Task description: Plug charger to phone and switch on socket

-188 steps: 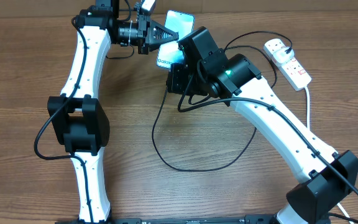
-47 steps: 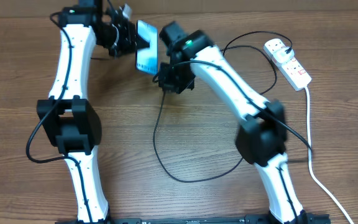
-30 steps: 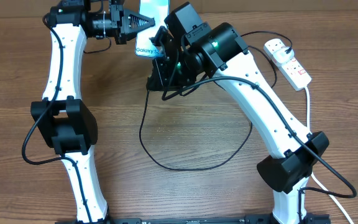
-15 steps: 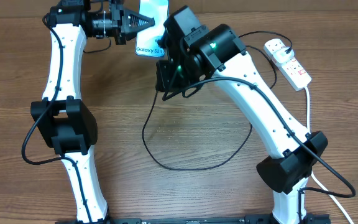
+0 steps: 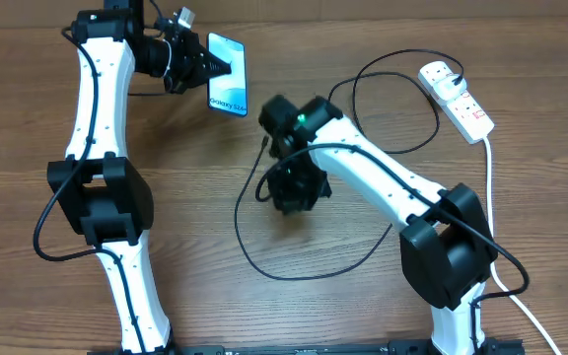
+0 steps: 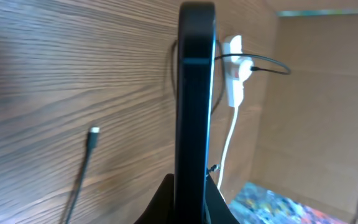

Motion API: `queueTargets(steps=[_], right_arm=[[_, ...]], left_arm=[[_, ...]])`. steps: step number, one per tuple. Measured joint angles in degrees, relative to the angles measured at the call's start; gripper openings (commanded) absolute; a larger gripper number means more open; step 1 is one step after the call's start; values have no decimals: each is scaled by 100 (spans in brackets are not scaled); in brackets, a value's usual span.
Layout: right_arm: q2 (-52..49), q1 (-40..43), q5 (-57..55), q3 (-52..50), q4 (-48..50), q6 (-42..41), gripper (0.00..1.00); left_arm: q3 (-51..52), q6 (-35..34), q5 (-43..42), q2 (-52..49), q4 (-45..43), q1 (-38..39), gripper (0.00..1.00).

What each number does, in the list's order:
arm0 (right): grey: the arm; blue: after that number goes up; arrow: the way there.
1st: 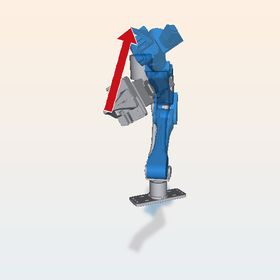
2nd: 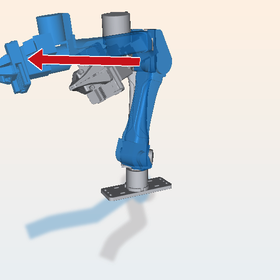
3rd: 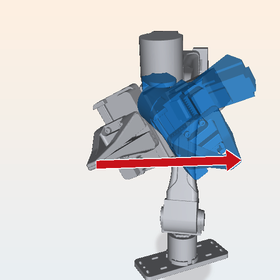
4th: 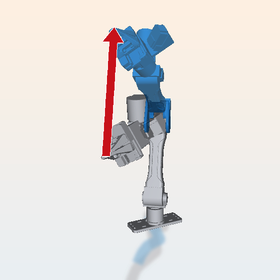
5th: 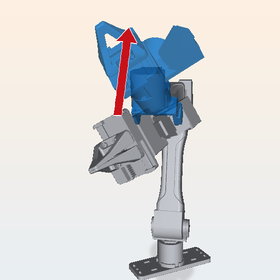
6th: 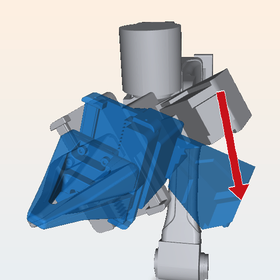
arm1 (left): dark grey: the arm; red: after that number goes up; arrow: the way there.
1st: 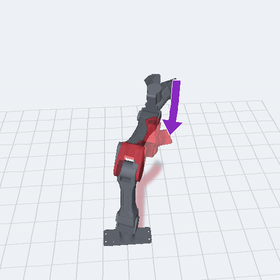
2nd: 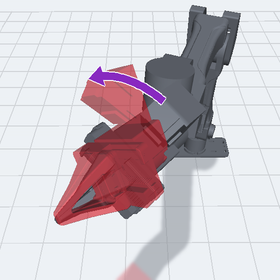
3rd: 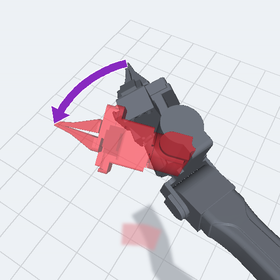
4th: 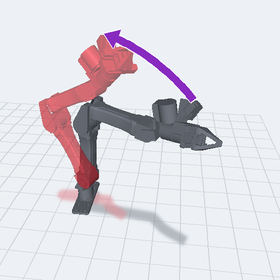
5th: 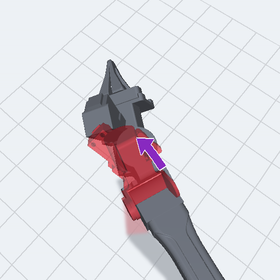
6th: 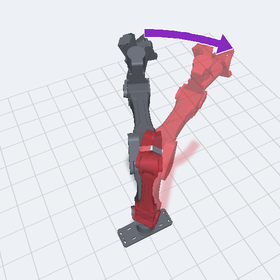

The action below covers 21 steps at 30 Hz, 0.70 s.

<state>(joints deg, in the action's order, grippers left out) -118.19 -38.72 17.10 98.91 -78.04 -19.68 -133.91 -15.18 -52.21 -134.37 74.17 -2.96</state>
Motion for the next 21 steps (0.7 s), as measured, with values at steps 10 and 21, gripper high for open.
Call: queueTargets(steps=[10, 21], right_arm=[[-48, -129, 2, -636, 411, 24, 49], [-50, -1080, -612, -848, 2116, -905, 65]], left_arm=[[0, 81, 417, 0, 63, -83, 4], [0, -286, 1355, 0, 345, -599, 4]])
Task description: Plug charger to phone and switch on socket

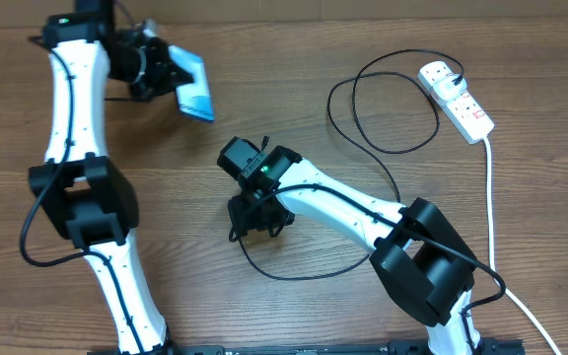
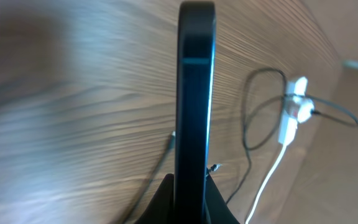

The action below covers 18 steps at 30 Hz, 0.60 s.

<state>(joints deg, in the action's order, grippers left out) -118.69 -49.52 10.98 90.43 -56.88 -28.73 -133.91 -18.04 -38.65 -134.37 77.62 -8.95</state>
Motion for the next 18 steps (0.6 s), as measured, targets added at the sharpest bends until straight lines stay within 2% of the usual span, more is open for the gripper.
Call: queueTargets(steps=[6, 9, 14, 18], right_arm=[[-151, -219, -450, -2, -131, -302, 65], [-415, -560, -599, -2, -208, -354, 54], [-529, -990, -695, 4, -376, -417, 43], [-540, -1071, -704, 2, -498, -525, 21]], left_arm=[[0, 0, 234, 0, 258, -439, 4], [0, 0, 286, 0, 278, -463, 4], [0, 0, 293, 0, 297, -415, 4], [0, 0, 293, 0, 302, -411, 4]])
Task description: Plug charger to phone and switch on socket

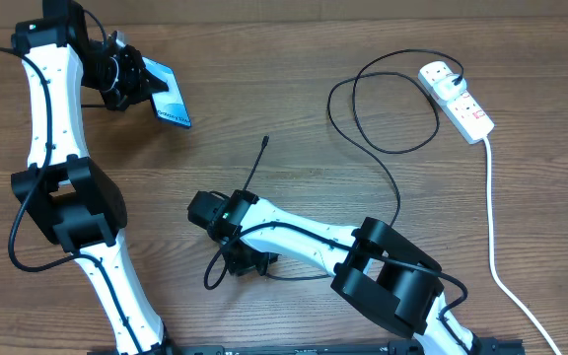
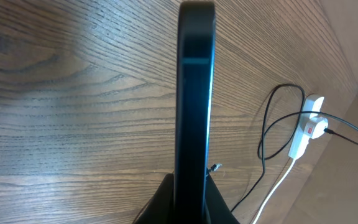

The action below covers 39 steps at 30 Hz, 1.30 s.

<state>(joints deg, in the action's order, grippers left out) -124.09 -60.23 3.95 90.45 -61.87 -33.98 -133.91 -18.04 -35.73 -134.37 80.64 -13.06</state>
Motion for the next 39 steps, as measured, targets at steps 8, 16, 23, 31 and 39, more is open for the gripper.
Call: queueTargets(steps=[8, 16, 23, 31, 39], right_arm=[[-28, 188, -444, -4, -881, -299, 4], [-74, 476, -1132, -22, -2159, -846, 3], [-74, 474, -1351, -739, -2354, -1049, 3], [796, 527, -1375, -621, -2155, -1047, 36], [1469, 1237, -715, 70, -310, -697, 54]], left_arm=[[0, 0, 2, 0, 48, 0, 4], [0, 0, 0, 0, 81, 0, 4], [0, 42, 0, 0, 151, 0, 4], [0, 68, 0, 0, 146, 0, 4], [0, 111, 2, 0, 170, 22, 4]])
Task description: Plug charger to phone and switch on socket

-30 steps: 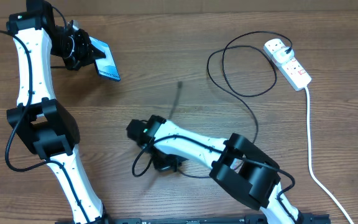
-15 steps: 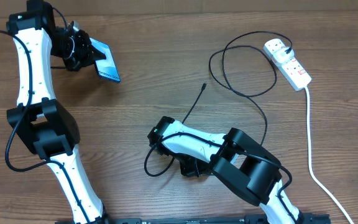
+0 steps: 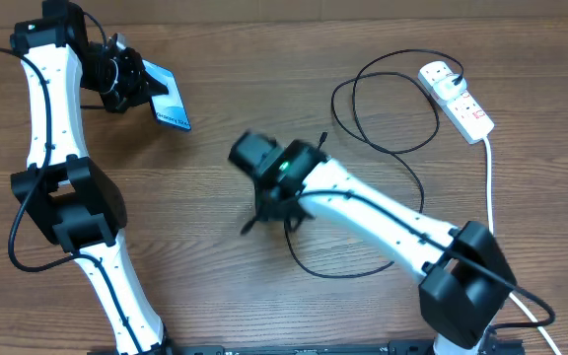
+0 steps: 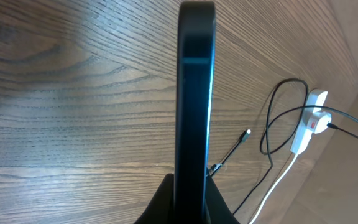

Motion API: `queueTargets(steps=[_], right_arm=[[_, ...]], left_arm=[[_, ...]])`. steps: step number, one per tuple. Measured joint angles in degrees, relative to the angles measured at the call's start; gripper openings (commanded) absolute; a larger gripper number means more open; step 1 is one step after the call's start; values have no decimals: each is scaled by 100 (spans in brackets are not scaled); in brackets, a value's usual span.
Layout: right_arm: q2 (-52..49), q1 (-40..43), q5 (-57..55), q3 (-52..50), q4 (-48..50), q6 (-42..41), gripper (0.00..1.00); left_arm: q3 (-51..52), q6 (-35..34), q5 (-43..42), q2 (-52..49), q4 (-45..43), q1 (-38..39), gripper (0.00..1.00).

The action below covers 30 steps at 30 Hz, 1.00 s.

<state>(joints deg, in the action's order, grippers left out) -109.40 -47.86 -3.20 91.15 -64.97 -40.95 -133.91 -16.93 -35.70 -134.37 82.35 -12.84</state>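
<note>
My left gripper (image 3: 138, 85) is shut on the phone (image 3: 170, 100) and holds it off the table at the far left, screen up. In the left wrist view the phone (image 4: 195, 93) stands edge-on between the fingers (image 4: 166, 199). The right gripper (image 3: 276, 204), blurred, is at mid-table and shut on the black charger cable (image 3: 402, 251). The cable's plug tip (image 3: 322, 137) sticks out behind the arm, and the plug tip (image 4: 246, 132) also shows past the phone. The white socket strip (image 3: 458, 97) lies at the far right with the charger plugged in.
The cable makes a loop (image 3: 383, 108) near the socket and another in front of the right arm. The strip's white lead (image 3: 491, 197) runs along the right edge toward the front. A cardboard wall (image 4: 353, 37) stands behind the table.
My right gripper has gone from the near left of the table back to the middle, taking the cable with it. The plug tip now lies further right. The left gripper and phone have not moved.
At first the left gripper held the phone near mid-table at the back, and the right gripper was on the cable at the middle. The phone then stood further left twice over, while the right gripper stood nearer and to the left. Now the right gripper is at the middle again.
</note>
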Motion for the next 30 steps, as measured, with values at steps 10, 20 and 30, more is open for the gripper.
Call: queueTargets(steps=[10, 20, 30], right_arm=[[-765, 426, -98, 0, 525, -494, 42], [-1314, 389, -280, -7, 535, -772, 28], [-1266, 337, -20, -415, 684, -841, 4]], left_arm=[[0, 42, -2, 0, 20, 11, 4], [0, 46, 0, 0, 20, 11, 4], [0, 59, 0, 0, 20, 11, 4]])
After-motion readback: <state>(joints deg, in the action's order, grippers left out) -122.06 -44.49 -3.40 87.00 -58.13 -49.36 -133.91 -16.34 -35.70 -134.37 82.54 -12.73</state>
